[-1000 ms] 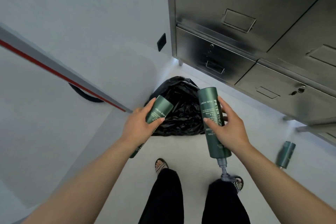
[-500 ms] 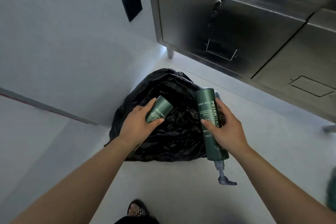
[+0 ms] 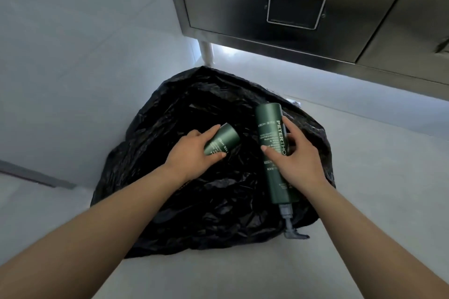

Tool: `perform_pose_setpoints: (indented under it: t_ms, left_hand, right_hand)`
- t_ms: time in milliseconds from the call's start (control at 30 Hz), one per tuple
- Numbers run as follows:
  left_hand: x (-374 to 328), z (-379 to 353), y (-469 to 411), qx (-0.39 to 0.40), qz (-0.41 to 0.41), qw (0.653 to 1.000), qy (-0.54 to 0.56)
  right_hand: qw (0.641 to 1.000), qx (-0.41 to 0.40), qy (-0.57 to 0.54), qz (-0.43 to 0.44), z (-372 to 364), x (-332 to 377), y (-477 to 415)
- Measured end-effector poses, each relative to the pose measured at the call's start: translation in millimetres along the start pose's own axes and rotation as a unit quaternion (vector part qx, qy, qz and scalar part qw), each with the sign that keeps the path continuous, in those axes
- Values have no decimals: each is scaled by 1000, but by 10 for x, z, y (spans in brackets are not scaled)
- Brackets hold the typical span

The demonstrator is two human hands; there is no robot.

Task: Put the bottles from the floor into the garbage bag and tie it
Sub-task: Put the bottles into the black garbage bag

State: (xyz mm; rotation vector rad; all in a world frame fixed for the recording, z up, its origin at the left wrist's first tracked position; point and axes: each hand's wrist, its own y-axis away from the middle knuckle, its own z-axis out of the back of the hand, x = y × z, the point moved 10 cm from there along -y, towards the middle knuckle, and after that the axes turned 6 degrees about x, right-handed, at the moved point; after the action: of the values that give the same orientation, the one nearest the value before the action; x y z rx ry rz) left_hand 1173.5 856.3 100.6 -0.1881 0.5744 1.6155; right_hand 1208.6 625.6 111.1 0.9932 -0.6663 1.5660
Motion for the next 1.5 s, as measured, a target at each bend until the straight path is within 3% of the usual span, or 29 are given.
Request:
perform_pose_setpoints:
  t_ms: [267, 467, 633, 1067, 1500]
  left_hand:
    - [242, -350, 167, 33, 30, 999, 24]
    - [285, 63, -72, -49, 60, 997, -28]
    - [586, -287, 147, 38, 100, 994, -36]
    - [1187, -611, 721, 71, 151, 986, -7]
    - [1181, -793, 884, 50, 93, 989, 100]
  right_hand:
    - [998, 43, 35, 7, -212, -129, 195]
    - [998, 35, 43, 6, -138, -89, 255]
    - [998, 37, 43, 8, -164, -100, 326]
    - [991, 115, 62, 21, -752, 177, 240]
    - [991, 124, 46, 14, -926, 207, 230]
